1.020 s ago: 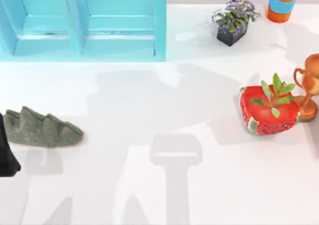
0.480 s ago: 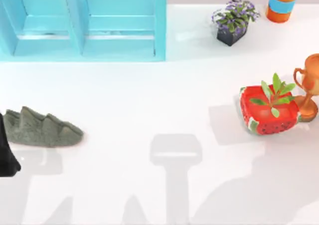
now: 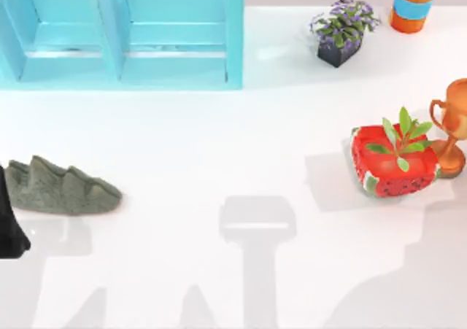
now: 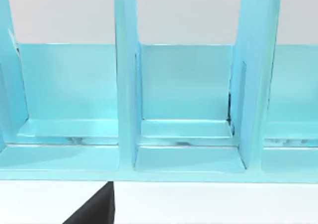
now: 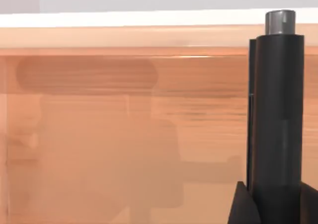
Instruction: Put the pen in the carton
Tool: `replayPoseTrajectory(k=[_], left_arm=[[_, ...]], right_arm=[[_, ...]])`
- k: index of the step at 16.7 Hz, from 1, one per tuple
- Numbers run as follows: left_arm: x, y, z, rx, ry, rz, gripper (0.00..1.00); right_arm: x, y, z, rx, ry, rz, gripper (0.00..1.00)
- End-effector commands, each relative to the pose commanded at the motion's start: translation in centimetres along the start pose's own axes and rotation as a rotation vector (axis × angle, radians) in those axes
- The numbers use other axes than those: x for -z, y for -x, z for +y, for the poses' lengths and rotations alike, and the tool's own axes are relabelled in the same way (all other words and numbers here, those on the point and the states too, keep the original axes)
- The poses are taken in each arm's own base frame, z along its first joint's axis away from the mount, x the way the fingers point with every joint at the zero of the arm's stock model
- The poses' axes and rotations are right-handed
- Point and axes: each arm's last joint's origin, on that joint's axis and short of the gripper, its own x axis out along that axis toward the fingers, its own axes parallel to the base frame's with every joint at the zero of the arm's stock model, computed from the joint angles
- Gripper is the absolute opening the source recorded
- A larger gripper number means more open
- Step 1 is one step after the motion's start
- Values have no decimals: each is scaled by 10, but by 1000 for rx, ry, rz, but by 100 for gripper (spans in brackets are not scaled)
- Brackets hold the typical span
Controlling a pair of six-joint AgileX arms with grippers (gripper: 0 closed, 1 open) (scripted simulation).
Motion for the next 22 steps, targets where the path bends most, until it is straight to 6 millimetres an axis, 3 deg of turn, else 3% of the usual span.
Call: replayPoseTrajectory(k=[5, 11, 17, 22], left_arm=[[0, 0, 0, 0, 0, 0, 100], [0, 0, 0, 0, 0, 0, 100], [0, 0, 0, 0, 0, 0, 100], [0, 0, 0, 0, 0, 0, 100]], right_arm=[[6, -6, 3, -45, -56, -9, 0], [37, -40, 2, -26, -24, 11, 0], [39, -50, 0, -3, -6, -5, 0], [39, -50, 0, -3, -6, -5, 38]])
